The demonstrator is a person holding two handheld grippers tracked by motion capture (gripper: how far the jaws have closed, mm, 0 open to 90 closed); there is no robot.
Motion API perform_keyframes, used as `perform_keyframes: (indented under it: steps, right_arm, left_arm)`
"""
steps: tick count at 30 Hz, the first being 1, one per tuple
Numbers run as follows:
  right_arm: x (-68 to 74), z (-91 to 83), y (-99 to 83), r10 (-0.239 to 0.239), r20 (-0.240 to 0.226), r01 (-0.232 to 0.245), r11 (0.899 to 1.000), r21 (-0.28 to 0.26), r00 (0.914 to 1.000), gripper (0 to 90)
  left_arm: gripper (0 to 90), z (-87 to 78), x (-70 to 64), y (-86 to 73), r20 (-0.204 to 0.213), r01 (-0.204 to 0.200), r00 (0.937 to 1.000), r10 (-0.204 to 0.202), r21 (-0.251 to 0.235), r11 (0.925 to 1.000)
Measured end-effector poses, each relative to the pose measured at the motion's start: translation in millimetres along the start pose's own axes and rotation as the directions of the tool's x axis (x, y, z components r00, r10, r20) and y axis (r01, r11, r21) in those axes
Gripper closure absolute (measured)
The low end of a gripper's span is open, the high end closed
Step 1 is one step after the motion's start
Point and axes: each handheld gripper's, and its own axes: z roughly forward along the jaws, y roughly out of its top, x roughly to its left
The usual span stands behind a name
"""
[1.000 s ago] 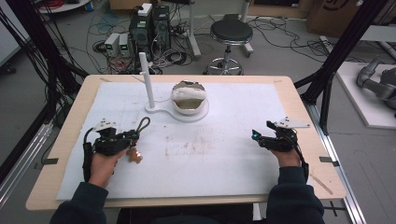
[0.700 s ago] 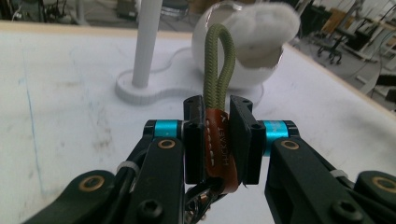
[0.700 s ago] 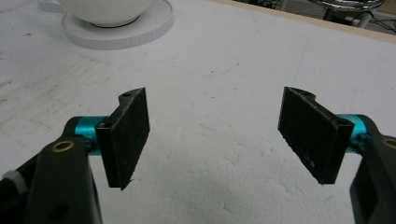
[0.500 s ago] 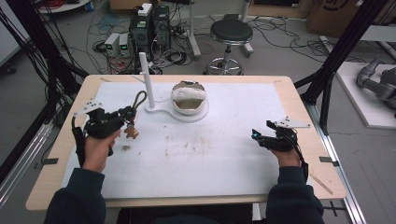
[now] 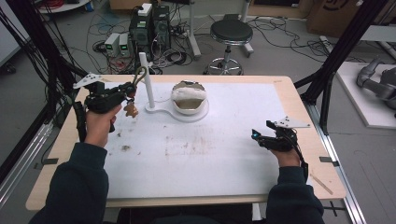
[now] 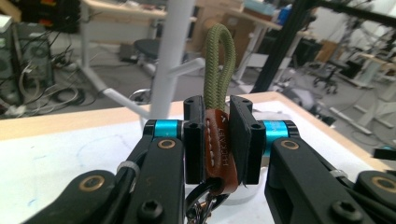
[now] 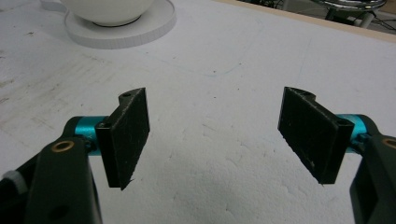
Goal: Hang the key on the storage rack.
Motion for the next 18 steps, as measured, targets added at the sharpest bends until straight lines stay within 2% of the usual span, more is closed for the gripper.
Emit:
perform_keyframes:
  steps: [7,10,14,18]
  right_arm:
    - [-0.5,0.5,-0.3,0.000,-0.004,0.000,1.000,0.003,1.0000,25.1]
    - [-0.3,0.9,-0.4,0.000,-0.005,0.000,1.000,0.005,1.0000,25.1]
    - [0.3,1.3,-0.3,-0.003,-0.006,0.003,1.000,0.006,1.0000,25.1]
    - [-0.2,0.9,-0.4,-0.001,-0.005,0.001,1.000,0.005,1.0000,25.2]
  left_arm:
    - [75.9,17.4,10.5,-3.4,-0.070,0.021,0.9974,-0.017,0.060,0.9980]
    - [75.9,22.2,11.8,-5.5,-0.083,0.022,0.9964,-0.015,0.078,0.9967]
    - [75.8,31.3,11.5,-10.0,-0.101,-0.001,0.9948,0.014,0.124,0.9923]
    - [74.4,33.4,12.2,-13.7,-0.102,-0.024,0.9941,0.038,0.133,0.9908]
